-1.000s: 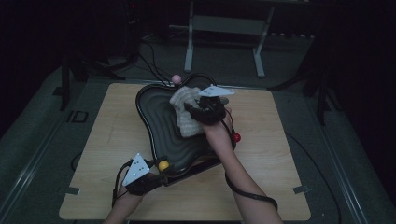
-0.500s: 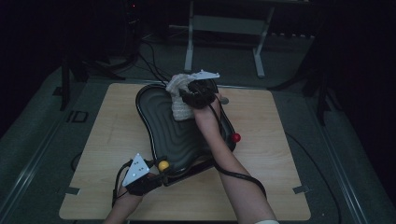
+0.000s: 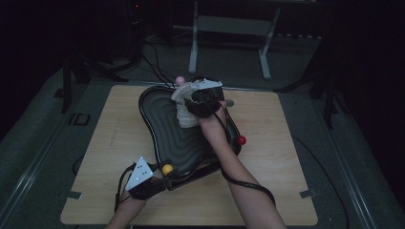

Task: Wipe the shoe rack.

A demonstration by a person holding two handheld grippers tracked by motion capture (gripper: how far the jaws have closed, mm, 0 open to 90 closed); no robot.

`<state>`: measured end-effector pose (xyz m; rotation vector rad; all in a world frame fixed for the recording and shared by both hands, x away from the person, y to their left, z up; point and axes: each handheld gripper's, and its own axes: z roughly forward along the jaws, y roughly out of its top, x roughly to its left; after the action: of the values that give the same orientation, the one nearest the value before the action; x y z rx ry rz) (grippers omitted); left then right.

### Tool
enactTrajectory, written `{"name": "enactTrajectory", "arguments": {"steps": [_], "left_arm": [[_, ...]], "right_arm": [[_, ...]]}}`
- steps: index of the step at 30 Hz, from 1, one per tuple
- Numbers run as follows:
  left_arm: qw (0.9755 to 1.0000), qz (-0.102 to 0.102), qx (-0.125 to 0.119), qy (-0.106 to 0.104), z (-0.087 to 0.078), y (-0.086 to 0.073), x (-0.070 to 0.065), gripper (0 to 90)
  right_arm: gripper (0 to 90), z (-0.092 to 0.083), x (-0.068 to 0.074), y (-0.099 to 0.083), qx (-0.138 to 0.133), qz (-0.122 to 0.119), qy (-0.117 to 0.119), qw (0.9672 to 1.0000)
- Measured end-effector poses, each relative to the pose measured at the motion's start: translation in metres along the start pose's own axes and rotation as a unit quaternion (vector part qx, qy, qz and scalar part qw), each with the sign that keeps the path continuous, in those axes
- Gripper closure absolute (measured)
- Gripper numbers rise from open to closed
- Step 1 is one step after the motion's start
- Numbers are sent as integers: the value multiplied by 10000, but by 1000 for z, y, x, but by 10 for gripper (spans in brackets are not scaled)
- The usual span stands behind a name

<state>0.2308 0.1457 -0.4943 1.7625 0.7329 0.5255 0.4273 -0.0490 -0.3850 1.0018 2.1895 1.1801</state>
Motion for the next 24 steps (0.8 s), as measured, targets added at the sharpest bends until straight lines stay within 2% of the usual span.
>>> {"name": "enactTrajectory", "arguments": {"steps": [2, 7, 18, 24], "left_arm": [[10000, 4, 12, 11, 0, 0, 0, 583], [10000, 2, -1, 19, 0, 0, 0, 583], [10000, 0, 9, 32, 0, 0, -1, 583], [10000, -12, 14, 30, 0, 0, -1, 583]], "right_arm": [[688, -2, 2, -5, -9, -74, -39, 10000], [689, -9, 2, -17, -33, 6, 42, 10000], [688, -24, 11, -43, 12, -251, 69, 9997], [688, -31, 13, -57, 4, -220, 92, 9997]]}}
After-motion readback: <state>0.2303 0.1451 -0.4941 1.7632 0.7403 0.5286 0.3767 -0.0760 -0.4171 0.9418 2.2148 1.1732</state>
